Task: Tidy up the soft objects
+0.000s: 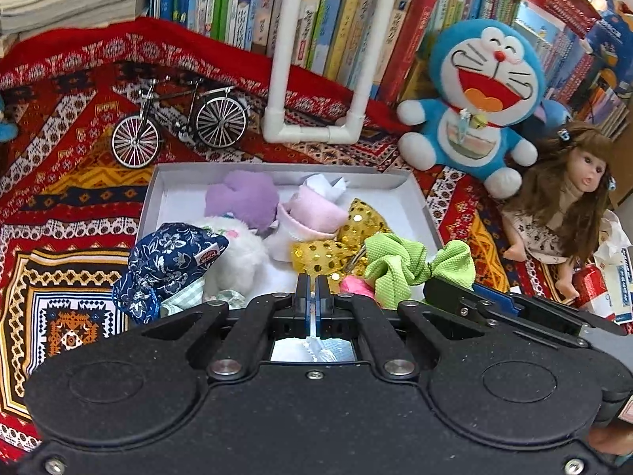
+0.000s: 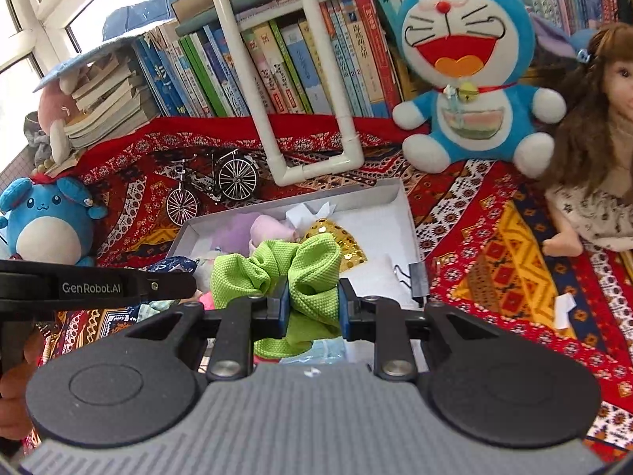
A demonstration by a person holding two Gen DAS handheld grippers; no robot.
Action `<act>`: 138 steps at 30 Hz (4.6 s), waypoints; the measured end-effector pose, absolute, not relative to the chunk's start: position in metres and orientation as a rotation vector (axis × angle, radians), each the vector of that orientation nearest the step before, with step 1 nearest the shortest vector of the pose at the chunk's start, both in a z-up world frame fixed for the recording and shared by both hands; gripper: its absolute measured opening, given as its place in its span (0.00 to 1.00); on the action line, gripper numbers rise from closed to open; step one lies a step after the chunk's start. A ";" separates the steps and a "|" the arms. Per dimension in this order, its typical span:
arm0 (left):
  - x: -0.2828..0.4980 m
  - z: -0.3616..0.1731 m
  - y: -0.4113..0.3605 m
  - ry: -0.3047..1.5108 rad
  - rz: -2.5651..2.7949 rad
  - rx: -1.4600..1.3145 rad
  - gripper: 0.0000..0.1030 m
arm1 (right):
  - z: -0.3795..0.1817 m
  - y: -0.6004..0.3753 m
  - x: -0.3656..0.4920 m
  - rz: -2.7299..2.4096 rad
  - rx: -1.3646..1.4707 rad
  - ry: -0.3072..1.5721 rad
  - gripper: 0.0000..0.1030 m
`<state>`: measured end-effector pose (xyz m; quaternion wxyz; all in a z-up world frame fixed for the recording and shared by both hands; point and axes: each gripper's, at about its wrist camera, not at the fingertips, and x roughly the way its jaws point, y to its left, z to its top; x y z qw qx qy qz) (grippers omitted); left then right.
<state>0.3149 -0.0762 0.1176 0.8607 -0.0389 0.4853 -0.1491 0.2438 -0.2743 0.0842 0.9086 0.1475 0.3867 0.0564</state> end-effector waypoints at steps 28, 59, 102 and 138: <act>0.299 0.116 -0.068 0.958 -0.332 -0.062 0.42 | 0.074 -0.262 0.225 0.163 0.205 0.690 0.69; -0.013 0.097 0.022 0.417 -0.242 0.000 0.91 | 0.071 -0.221 0.008 0.128 0.022 0.330 1.00; 0.000 -0.015 0.015 0.625 -0.074 0.007 1.00 | -0.024 -0.198 0.005 0.031 -0.031 0.522 1.00; 0.003 -0.016 0.013 0.629 -0.060 0.012 1.00 | -0.023 -0.197 0.009 0.031 -0.041 0.548 1.00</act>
